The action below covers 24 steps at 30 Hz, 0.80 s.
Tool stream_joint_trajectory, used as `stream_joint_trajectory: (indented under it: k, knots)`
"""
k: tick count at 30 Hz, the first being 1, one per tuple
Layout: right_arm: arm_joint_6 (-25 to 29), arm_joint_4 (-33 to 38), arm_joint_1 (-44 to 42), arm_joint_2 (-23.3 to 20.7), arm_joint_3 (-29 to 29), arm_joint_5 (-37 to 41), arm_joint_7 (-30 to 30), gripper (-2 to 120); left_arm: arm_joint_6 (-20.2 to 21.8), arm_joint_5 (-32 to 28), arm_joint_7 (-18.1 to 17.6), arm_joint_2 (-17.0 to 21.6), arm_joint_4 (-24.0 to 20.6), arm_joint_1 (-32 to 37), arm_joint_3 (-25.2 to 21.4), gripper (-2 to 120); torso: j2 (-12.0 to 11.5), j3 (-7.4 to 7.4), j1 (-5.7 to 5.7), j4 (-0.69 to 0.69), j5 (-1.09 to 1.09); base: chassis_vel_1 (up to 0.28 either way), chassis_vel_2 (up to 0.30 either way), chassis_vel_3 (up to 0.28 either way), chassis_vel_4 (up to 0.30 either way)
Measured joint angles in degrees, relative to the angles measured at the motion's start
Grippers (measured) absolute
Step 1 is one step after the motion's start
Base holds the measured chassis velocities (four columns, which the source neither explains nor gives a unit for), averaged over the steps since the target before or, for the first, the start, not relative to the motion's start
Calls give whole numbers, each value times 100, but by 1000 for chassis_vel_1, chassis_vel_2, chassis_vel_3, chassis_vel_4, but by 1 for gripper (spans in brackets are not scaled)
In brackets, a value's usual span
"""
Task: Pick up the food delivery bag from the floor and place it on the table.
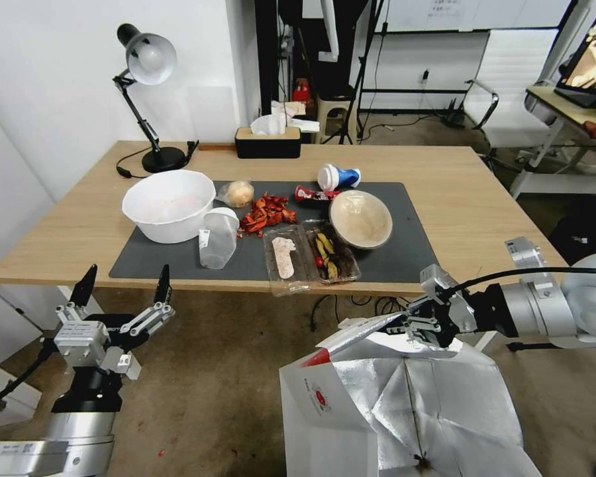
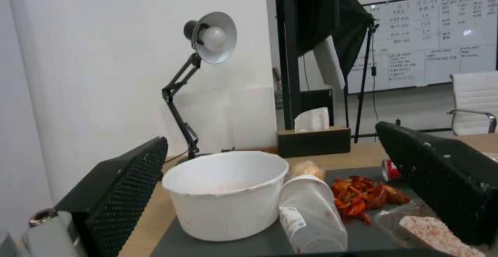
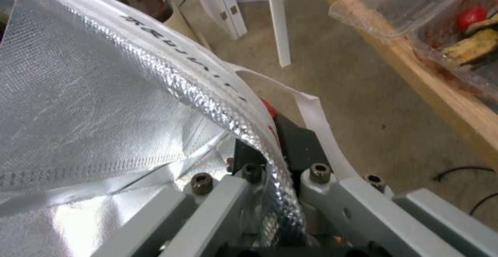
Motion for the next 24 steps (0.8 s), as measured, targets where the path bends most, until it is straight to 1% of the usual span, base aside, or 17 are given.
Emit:
stream_joint_trajectory:
  k: [24]
  knots:
    - [4,193,-130,-28,165,36,-3,0,-89,-28,-7,16,-52,47,-30,100,-50,-28,-22,0,0,0,0,0,0]
